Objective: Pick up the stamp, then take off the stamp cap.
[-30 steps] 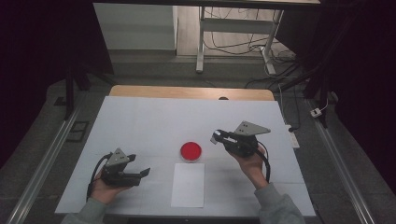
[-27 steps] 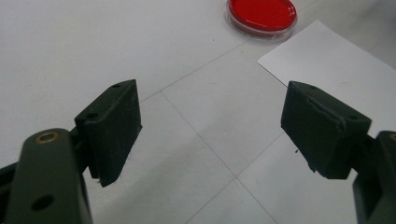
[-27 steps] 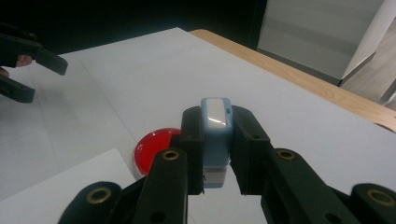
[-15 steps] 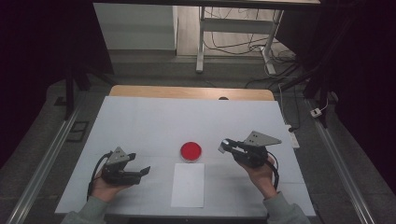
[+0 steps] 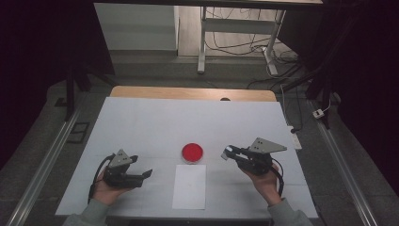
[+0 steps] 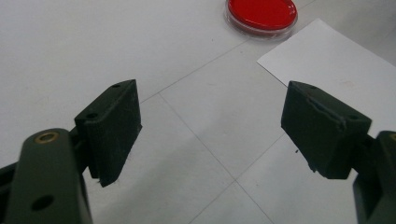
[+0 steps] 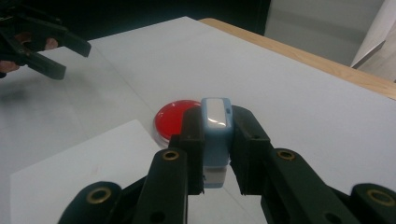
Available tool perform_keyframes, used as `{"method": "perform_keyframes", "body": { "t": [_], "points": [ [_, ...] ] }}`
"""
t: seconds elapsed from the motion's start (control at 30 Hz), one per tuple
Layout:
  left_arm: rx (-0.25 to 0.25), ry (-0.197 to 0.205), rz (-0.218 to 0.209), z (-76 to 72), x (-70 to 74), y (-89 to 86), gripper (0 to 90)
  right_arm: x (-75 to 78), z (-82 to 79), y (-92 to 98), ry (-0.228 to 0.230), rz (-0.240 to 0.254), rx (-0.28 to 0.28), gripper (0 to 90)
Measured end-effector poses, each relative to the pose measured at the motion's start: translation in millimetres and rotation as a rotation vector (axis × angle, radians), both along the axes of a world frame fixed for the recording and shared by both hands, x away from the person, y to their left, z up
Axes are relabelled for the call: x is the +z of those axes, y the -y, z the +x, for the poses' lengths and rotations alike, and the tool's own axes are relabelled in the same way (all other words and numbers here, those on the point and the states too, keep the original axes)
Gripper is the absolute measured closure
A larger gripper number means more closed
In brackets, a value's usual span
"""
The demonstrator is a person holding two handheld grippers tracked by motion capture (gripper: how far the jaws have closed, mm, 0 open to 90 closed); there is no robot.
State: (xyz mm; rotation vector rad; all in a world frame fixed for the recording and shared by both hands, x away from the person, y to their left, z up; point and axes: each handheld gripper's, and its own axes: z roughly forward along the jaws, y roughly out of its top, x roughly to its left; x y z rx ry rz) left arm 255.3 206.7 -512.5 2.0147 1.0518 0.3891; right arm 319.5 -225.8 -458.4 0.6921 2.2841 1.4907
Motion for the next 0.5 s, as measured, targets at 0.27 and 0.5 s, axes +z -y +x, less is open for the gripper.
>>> {"method": "perform_keyframes", "body": {
  "t": [0.27, 0.5],
  "points": [
    [0.002, 0.003, 0.004, -0.8, -0.3, 0.3, 20.3, 1.1, -3.5, -3.4, 0.008, 0.005, 0.015, 75.5],
    [0.003, 0.01, 0.004, -1.8, 1.2, 1.4, 20.2, 3.7, -3.6, -2.4, 0.016, 0.014, 0.011, 75.5]
  ]
}}
